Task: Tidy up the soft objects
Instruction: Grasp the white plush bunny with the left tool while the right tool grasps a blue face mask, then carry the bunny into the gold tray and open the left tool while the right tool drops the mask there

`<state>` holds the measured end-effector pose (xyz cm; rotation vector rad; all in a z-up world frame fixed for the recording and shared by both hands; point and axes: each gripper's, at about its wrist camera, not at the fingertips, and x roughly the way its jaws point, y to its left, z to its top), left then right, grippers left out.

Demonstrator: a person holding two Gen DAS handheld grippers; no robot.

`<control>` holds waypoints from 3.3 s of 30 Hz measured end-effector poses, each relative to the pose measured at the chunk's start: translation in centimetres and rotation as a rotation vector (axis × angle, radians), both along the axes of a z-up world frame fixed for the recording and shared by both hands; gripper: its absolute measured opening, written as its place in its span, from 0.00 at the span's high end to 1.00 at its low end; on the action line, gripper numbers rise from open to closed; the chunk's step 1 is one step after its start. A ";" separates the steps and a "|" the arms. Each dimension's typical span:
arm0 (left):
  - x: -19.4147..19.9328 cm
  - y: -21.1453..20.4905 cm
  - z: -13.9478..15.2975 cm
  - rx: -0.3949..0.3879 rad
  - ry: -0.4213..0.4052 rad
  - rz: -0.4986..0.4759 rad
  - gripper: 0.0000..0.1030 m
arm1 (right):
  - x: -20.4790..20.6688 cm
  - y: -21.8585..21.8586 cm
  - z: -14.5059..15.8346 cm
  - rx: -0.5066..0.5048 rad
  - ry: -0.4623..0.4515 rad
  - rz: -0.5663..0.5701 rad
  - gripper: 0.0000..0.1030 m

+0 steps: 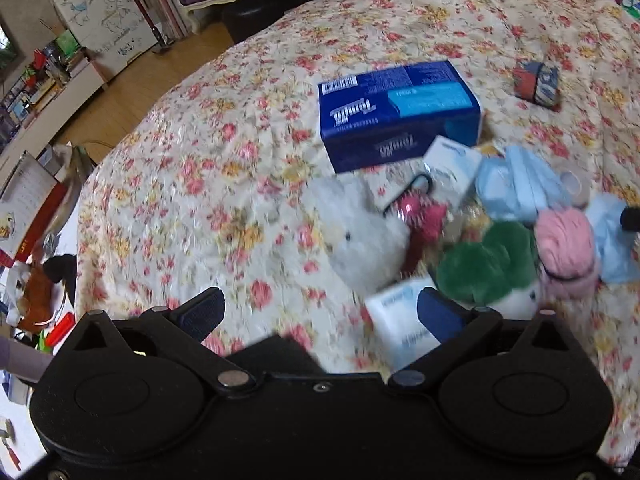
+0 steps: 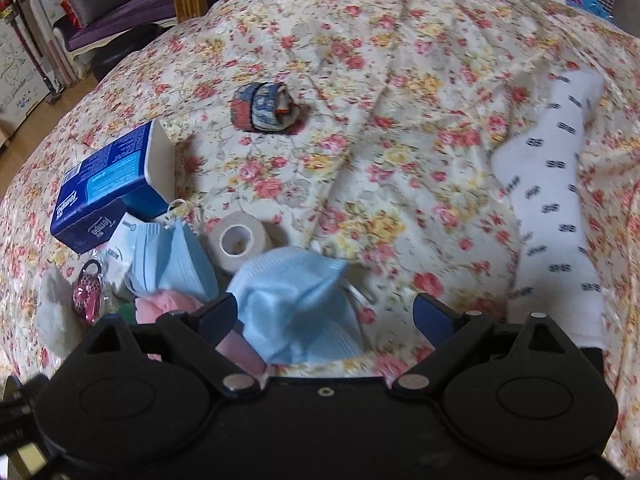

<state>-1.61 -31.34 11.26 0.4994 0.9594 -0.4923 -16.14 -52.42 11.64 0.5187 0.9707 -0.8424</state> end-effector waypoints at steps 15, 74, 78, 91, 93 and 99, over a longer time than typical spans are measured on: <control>4.9 -3.0 -4.7 -0.019 0.143 0.040 0.03 | 0.7 -0.7 -2.7 0.051 -0.015 -0.018 0.08; 1.1 22.0 -3.3 -0.104 0.219 0.350 0.56 | -1.5 5.4 -0.9 -0.074 -0.114 0.114 0.70; 2.3 24.0 -4.2 -0.094 0.199 0.419 0.56 | -2.2 7.8 -0.1 -0.088 -0.112 0.136 0.70; 5.3 27.7 -6.5 -0.113 0.180 0.522 0.56 | 0.7 20.7 4.2 -0.079 -0.139 0.422 0.70; 5.9 28.0 -7.0 -0.111 0.178 0.527 0.56 | 1.6 23.0 4.1 -0.062 -0.135 0.483 0.70; 7.4 28.4 -8.1 -0.084 0.157 0.512 0.56 | 4.0 29.6 3.3 -0.004 -0.116 0.640 0.70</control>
